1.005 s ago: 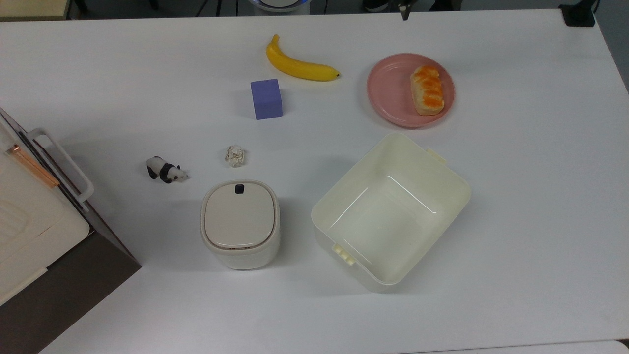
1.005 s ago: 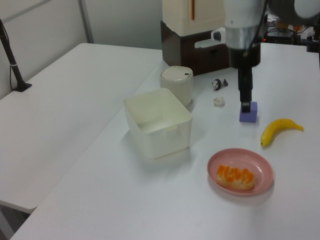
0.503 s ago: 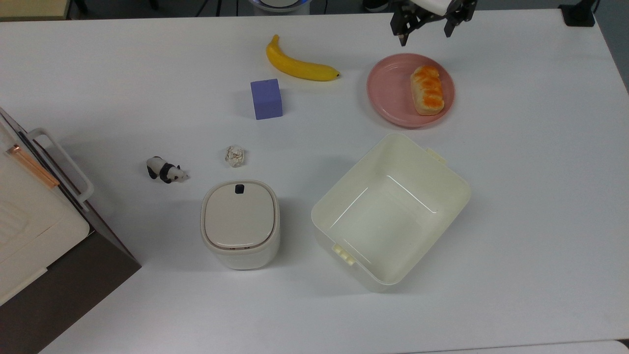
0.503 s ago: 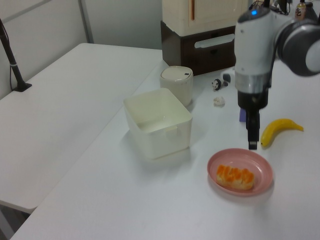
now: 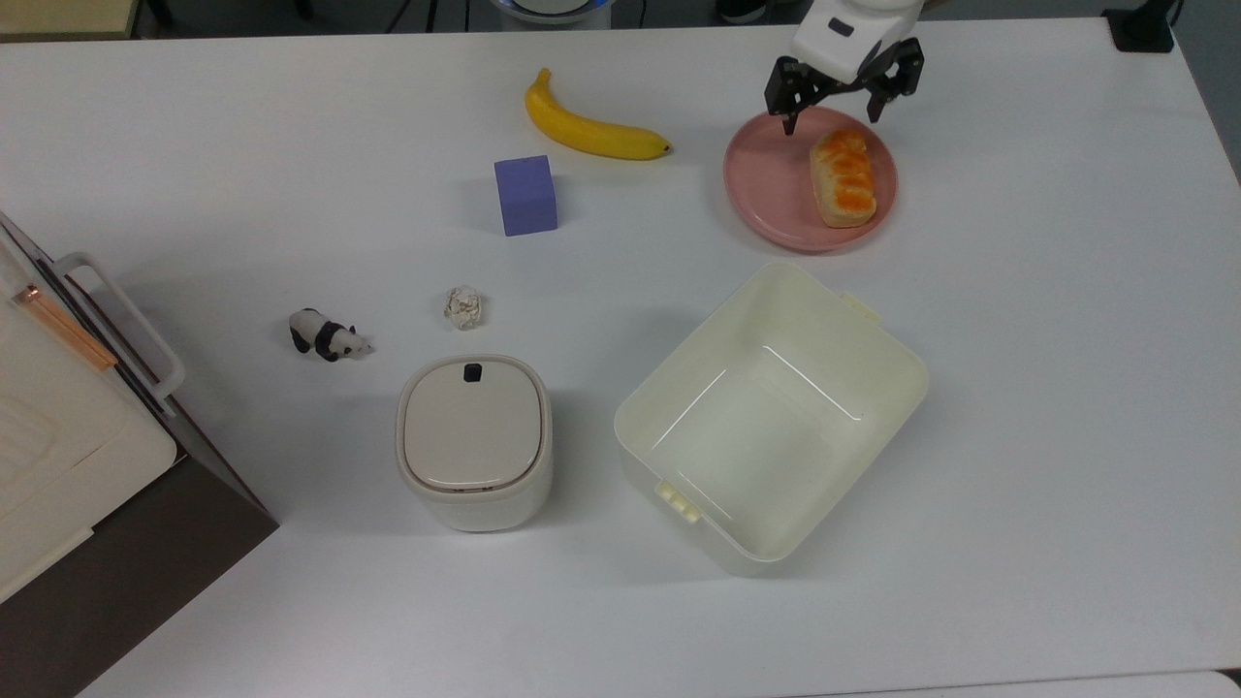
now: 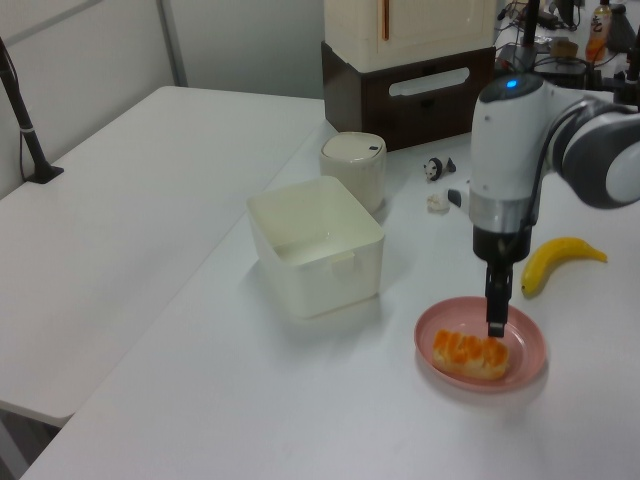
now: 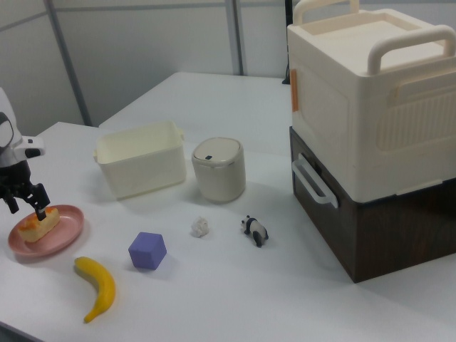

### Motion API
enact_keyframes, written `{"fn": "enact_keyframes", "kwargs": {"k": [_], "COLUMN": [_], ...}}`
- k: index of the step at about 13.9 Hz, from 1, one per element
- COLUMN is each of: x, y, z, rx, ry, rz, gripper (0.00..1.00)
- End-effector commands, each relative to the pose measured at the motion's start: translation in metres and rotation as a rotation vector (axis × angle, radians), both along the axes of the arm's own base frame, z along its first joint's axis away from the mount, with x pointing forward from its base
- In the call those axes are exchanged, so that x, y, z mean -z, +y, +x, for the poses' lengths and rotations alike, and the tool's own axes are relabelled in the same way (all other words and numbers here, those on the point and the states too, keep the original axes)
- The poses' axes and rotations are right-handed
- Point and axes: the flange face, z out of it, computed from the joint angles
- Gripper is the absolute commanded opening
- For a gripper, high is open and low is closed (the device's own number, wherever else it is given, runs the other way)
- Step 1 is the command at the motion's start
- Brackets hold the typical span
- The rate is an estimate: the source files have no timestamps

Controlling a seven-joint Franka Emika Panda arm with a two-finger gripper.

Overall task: Put the bread on the table
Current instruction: 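Lower the gripper and close it on the orange bread roll, then lift the bread roll off the plate and carry it toward the purple cube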

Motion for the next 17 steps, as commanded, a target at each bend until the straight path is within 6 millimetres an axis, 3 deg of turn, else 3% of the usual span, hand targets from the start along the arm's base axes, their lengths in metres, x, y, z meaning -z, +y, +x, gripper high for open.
{"fn": "enact_keyframes", "kwargs": {"k": [1, 7, 9, 11, 12, 14, 17], "x": [0.02, 0.042, 0.042, 0.05, 0.051, 0.052, 0.043], "y": [0.012, 0.021, 0.02, 0.017, 0.018, 0.02, 0.016], "z": [0.004, 0.006, 0.007, 0.01, 0.009, 0.008, 0.008], "rx": [0.154, 0.165, 0.165, 0.167, 0.164, 0.16, 0.157], "ry": [-0.022, -0.028, -0.032, -0.026, -0.026, -0.026, -0.025], "rz": [0.027, 0.031, 0.033, 0.022, 0.021, 0.019, 0.018], "gripper": [1.0, 1.0, 0.9, 0.73, 0.71, 0.52, 0.5]}}
